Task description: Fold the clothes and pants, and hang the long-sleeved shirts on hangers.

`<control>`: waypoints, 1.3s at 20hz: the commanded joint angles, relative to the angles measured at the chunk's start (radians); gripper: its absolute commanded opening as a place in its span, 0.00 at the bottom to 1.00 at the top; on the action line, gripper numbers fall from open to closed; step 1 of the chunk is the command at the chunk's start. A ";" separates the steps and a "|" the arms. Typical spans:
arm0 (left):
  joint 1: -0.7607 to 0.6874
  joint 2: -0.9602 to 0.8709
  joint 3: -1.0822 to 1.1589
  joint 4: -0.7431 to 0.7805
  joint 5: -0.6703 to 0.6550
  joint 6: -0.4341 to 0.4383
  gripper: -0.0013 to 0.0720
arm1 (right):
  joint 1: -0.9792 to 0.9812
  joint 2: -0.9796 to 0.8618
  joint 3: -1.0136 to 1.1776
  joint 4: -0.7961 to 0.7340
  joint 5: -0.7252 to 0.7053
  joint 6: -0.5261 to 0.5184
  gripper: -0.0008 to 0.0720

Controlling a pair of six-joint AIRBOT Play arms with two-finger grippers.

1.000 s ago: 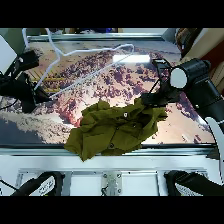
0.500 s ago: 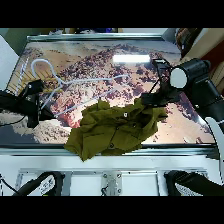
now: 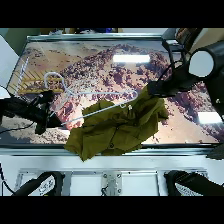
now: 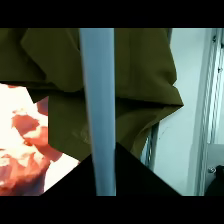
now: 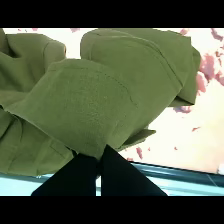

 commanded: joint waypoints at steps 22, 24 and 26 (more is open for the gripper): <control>-0.169 -0.102 -0.006 -0.097 0.225 -0.007 0.04 | 0.039 0.038 0.075 0.046 0.161 -0.019 0.04; -0.167 -0.102 -0.006 -0.095 0.225 -0.007 0.04 | 0.047 0.041 0.075 0.046 0.161 -0.019 0.04; -0.168 -0.102 -0.006 -0.097 0.225 -0.007 0.04 | 0.050 0.044 0.075 0.045 0.161 -0.019 0.04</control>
